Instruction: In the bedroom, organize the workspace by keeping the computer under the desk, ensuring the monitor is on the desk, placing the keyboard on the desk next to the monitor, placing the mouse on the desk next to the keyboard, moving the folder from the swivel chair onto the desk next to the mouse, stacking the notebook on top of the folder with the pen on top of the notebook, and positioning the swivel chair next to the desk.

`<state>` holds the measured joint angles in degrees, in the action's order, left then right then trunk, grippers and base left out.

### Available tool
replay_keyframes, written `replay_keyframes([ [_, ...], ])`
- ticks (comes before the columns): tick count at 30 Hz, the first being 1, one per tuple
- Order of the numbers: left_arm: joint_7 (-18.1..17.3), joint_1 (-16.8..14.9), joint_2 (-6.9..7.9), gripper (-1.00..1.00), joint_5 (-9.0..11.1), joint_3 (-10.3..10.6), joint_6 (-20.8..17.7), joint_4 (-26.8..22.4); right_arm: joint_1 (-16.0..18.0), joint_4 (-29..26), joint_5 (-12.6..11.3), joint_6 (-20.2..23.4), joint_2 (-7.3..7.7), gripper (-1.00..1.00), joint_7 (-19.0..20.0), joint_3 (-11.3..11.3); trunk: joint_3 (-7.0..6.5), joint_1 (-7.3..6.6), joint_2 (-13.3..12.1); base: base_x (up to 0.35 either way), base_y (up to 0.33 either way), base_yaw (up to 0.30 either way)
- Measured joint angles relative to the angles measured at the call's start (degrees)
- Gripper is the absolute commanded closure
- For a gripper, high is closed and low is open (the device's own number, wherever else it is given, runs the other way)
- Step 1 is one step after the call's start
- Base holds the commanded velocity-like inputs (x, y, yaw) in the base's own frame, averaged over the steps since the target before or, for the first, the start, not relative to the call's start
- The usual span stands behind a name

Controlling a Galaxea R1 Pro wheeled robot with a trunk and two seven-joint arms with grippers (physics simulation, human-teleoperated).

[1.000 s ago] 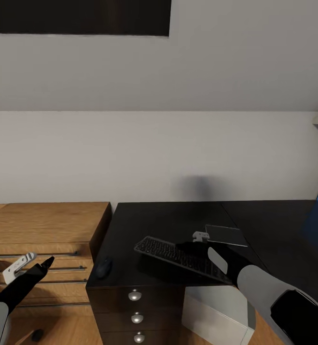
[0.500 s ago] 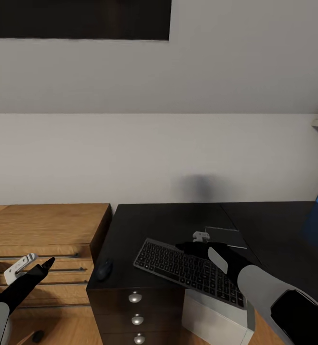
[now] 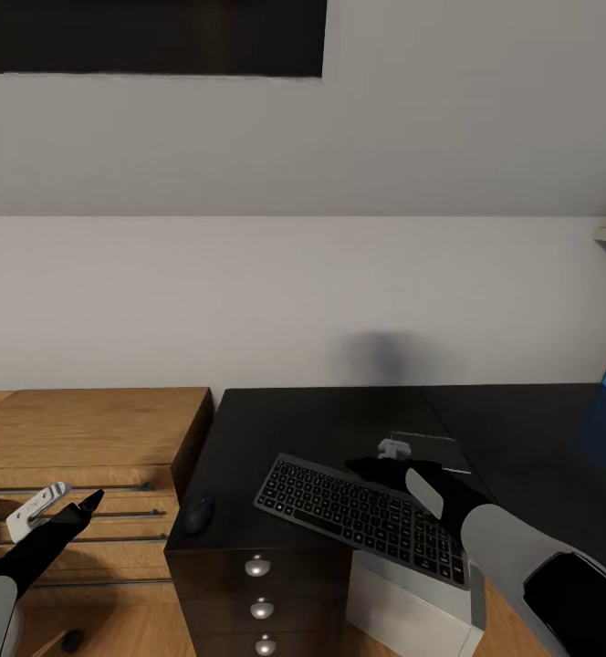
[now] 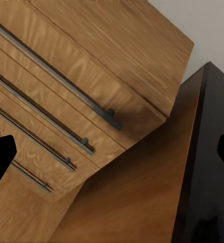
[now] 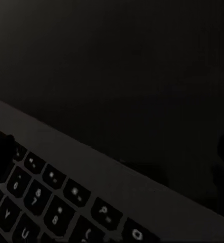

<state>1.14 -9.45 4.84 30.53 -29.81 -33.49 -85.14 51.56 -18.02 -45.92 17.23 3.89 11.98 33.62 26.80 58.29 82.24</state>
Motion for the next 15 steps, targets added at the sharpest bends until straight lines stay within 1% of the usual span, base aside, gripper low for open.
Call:
replay_keyframes([
  [2, -0.01, 0.0, 0.0, -1.0, -0.01, -0.03, 0.0, -0.05, 0.01, 0.04, 0.02, 0.05, 0.2, -1.0, -0.41, -1.67, 0.0, 0.0, 0.0, 0.0, 0.0, 0.0],
  [3, -0.01, 0.0, 0.03, -1.0, -0.02, -0.1, -0.02, -0.16, 0.01, 0.08, 0.03, 0.12, 0.32, -1.0, -0.8, -3.09, 0.0, 0.0, 0.0, 0.0, 0.0, 0.0],
  [7, -0.01, 0.0, 0.07, -1.0, 0.02, -0.31, -0.16, -0.43, 0.04, 0.13, 0.03, 0.2, 0.48, -1.0, -1.68, -4.95, 0.0, 0.0, 0.0, 0.0, 0.0, 0.0],
  [11, 0.03, 0.0, 0.09, -1.0, 0.19, -0.56, -0.27, -1.09, 0.02, 0.15, 0.05, 0.23, 0.48, -1.0, -2.17, -5.73, 0.0, 0.0, 0.0, 0.0, 0.0, 0.0],
  [15, 0.04, 0.0, 0.09, -1.0, 0.21, -0.6, -0.3, -1.22, 0.02, 0.15, 0.09, 0.24, 0.47, -1.0, -2.25, -5.82, 0.0, 0.0, 0.0, 0.0, 0.0, 0.0],
])
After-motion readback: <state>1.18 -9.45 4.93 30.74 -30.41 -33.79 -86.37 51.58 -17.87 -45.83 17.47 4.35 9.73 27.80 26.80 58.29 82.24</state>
